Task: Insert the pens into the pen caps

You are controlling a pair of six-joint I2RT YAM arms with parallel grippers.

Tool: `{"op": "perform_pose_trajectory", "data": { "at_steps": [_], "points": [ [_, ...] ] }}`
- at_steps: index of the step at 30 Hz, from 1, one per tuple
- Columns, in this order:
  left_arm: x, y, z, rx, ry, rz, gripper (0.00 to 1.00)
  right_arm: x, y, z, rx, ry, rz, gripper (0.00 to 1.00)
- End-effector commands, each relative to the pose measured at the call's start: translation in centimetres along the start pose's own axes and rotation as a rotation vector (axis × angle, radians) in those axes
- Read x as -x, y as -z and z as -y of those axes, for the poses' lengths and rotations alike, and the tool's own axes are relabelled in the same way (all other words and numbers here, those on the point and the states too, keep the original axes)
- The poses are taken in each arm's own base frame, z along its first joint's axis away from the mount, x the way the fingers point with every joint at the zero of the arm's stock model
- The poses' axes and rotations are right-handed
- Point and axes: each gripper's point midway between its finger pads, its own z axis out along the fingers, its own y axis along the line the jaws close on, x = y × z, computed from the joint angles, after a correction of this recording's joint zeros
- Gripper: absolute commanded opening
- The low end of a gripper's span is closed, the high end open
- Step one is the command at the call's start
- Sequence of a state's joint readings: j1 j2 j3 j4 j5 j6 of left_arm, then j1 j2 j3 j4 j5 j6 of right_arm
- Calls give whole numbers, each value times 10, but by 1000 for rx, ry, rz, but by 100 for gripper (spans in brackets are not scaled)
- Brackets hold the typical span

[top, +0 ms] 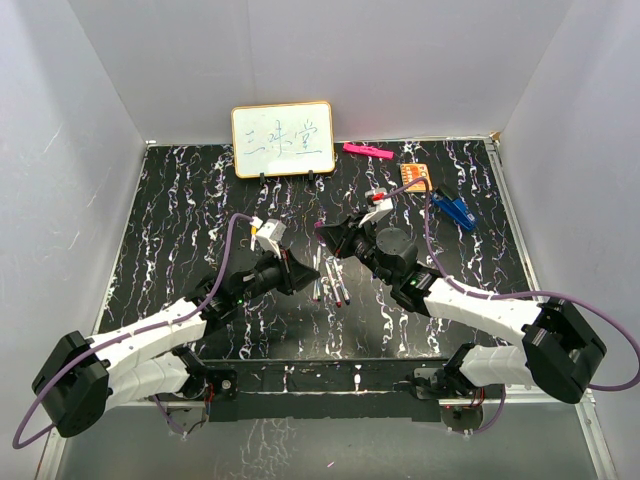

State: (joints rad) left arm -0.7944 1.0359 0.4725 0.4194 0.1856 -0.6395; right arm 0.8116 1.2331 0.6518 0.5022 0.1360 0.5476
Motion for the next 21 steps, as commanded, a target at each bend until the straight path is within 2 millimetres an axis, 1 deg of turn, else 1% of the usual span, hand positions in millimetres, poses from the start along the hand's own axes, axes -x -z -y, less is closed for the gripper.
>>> {"op": "perform_pose_trajectory", "data": {
  "at_steps": [1, 7, 21],
  "points": [
    [11, 2, 7, -15, -13, 46, 0, 25, -4, -17, 47, 1, 76, 0],
    [15, 1, 7, -11, -14, 60, 0, 22, -3, -18, 50, -3, 70, 0],
    [15, -2, 7, -13, -13, 56, 0, 16, -4, -20, 65, -9, 57, 0]
  ]
}}
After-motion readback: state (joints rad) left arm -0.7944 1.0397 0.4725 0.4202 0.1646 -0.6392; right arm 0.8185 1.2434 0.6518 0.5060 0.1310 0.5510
